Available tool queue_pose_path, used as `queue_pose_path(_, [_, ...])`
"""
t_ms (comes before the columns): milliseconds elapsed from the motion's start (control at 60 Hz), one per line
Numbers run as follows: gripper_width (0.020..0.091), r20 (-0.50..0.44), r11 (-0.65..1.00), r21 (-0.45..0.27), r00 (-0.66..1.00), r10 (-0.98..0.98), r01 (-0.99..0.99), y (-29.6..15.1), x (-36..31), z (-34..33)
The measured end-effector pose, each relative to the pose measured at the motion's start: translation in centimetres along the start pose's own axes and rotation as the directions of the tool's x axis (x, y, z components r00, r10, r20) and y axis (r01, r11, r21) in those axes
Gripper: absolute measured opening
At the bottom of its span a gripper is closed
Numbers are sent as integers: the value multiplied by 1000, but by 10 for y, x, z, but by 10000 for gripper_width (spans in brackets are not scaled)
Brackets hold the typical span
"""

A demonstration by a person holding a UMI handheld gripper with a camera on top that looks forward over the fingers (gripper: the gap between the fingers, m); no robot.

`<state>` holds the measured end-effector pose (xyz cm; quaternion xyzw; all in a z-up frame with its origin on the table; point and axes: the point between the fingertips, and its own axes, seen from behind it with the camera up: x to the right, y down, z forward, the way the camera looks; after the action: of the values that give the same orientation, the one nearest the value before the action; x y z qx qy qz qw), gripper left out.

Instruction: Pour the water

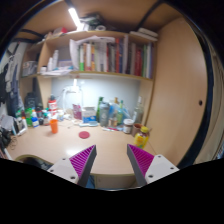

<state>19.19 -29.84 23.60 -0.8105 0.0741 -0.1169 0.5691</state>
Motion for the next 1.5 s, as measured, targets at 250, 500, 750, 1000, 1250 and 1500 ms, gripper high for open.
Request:
queue_pose_path(250, [702,-76,994,20,991,106,-105,81,132,139])
queue_pose_path(500, [702,43,988,57,989,142,-144,107,141,246])
queue_pose_path(750, [457,48,986,99,991,128,-132,100,146,292])
queue_pose_path(1000, [326,-19,980,54,981,191,-190,103,149,298])
queue_pose_path(1250, [290,66,995,95,997,-35,29,-22,60,312])
queue_pose_path(1500, [289,-62,748,224,775,-629,625,-186,-115,360])
